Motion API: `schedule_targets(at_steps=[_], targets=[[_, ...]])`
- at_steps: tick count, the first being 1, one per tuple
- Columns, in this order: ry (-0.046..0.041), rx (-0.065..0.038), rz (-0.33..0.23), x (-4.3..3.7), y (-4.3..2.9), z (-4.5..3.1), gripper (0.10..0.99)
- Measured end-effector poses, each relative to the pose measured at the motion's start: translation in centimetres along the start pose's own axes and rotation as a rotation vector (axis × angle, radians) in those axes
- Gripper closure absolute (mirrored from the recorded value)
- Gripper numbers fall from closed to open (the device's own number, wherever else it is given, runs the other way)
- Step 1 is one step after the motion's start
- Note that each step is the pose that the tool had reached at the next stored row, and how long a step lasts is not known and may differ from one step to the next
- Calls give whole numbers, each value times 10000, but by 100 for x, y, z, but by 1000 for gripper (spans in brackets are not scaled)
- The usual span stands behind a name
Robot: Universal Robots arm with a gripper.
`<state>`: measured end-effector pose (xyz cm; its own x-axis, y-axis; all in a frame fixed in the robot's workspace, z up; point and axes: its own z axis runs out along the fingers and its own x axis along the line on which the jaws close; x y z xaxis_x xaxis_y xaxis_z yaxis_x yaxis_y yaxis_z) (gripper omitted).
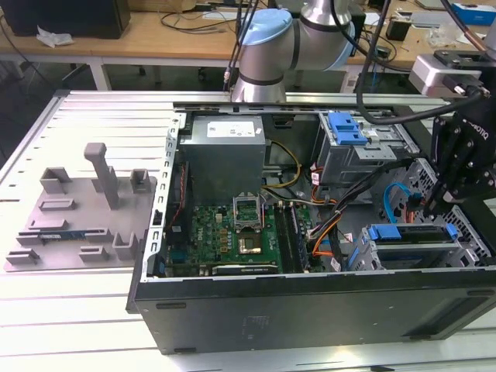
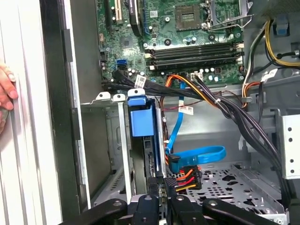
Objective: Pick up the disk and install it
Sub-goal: 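Insert the first disk wire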
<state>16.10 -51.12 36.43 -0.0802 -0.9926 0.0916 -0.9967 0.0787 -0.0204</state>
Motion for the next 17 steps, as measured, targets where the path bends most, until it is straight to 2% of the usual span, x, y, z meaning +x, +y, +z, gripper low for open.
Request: schedule_targets(at_steps=[3, 7, 8, 14, 17], targets=[[-7, 23, -248, 5, -1, 3, 918], [-19, 8, -335, 61, -4, 20, 918], [-19, -23, -339, 66, -5, 24, 918], [-7, -365, -371, 71, -14, 31, 918], [-10, -370, -370, 70, -15, 32, 918]])
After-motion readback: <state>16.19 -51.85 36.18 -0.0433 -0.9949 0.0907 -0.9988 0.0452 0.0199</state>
